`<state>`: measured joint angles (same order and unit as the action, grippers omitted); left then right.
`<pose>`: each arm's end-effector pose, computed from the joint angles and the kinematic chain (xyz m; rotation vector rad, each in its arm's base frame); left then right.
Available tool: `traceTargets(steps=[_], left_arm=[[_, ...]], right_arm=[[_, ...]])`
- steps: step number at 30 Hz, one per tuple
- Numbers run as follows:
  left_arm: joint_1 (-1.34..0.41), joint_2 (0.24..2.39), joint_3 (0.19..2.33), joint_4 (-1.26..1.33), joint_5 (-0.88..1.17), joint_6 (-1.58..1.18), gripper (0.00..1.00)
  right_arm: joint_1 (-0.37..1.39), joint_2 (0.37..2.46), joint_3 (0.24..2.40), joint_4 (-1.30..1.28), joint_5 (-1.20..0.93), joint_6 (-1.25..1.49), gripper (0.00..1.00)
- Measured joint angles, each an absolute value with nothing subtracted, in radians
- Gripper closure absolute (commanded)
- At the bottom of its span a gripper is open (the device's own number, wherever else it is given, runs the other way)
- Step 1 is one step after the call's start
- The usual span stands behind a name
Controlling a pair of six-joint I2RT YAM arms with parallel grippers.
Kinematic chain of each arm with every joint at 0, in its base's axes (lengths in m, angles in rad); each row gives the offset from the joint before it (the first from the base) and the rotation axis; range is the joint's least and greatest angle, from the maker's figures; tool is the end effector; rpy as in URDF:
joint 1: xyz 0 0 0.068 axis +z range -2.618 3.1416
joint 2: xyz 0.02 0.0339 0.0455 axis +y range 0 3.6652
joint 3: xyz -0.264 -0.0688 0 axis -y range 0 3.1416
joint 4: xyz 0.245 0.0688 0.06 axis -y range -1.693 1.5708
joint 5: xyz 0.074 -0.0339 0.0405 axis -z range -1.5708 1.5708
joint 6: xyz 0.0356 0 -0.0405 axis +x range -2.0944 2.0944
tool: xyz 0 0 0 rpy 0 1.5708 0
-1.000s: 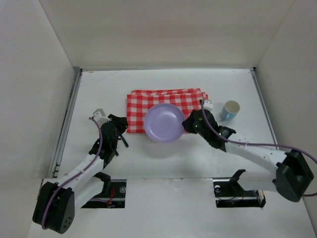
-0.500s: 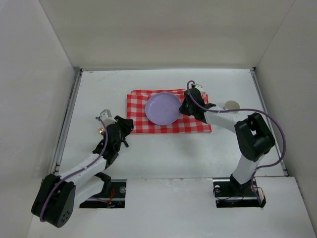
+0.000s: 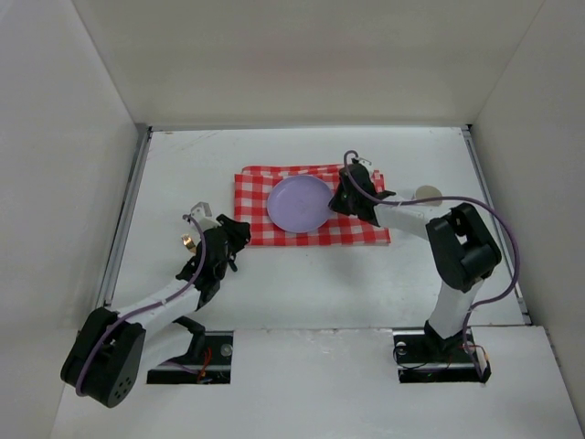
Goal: Set the dinner table for one person
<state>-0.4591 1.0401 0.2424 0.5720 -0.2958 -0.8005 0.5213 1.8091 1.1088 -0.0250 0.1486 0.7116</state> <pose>0.1890 -0.0819 0.1835 -0.5217 1.7561 -0.6343 0.3409 0.1897 0.1856 0.2990 2.3121 0.4645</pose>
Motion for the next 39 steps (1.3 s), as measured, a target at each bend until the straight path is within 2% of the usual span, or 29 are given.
traceTargets(steps=[4, 6, 8, 12, 13, 19, 20, 25, 27, 29, 33, 36, 39], left_arm=[[-0.459, 1.04, 0.242, 0.584, -0.296, -0.801, 0.66], [-0.46, 1.044, 0.242, 0.588, -0.296, -0.801, 0.66], [-0.464, 1.05, 0.242, 0.588, -0.297, -0.8, 0.66], [-0.47, 1.058, 0.242, 0.59, -0.297, -0.8, 0.66], [-0.47, 1.058, 0.242, 0.592, -0.297, -0.8, 0.66], [-0.469, 1.057, 0.242, 0.596, -0.297, -0.8, 0.66], [-0.469, 1.057, 0.242, 0.596, -0.297, -0.8, 0.66], [-0.478, 1.057, 0.242, 0.596, -0.299, -0.8, 0.66], [-0.484, 1.056, 0.242, 0.596, -0.299, -0.8, 0.66], [-0.49, 1.049, 0.242, 0.595, -0.299, -0.8, 0.65], [-0.503, 1.027, 0.242, 0.597, -0.299, -0.799, 0.65], [-0.506, 1.025, 0.242, 0.598, -0.299, -0.799, 0.65], [-0.509, 1.026, 0.242, 0.598, -0.299, -0.798, 0.65]], right_arm=[[0.512, 1.831, 1.109, -0.022, 0.149, 0.722, 0.86], [0.505, 1.835, 1.109, -0.021, 0.149, 0.729, 0.82], [0.501, 1.835, 1.109, -0.017, 0.15, 0.736, 0.7], [0.496, 1.835, 1.11, -0.009, 0.158, 0.74, 0.39], [0.496, 1.835, 1.11, -0.007, 0.159, 0.739, 0.37], [0.489, 1.731, 1.066, -0.015, 0.163, 0.706, 0.4], [0.486, 1.681, 1.044, -0.019, 0.166, 0.696, 0.43], [0.414, 1.336, 0.936, -0.041, 0.224, 0.657, 0.76], [0.359, 1.211, 0.899, -0.047, 0.269, 0.651, 0.78], [0.297, 1.109, 0.856, -0.062, 0.327, 0.649, 0.78], [0.208, 1.024, 0.755, -0.111, 0.436, 0.65, 0.64], [0.184, 1.029, 0.696, -0.162, 0.484, 0.648, 0.48], [0.171, 1.048, 0.671, -0.191, 0.504, 0.637, 0.42]])
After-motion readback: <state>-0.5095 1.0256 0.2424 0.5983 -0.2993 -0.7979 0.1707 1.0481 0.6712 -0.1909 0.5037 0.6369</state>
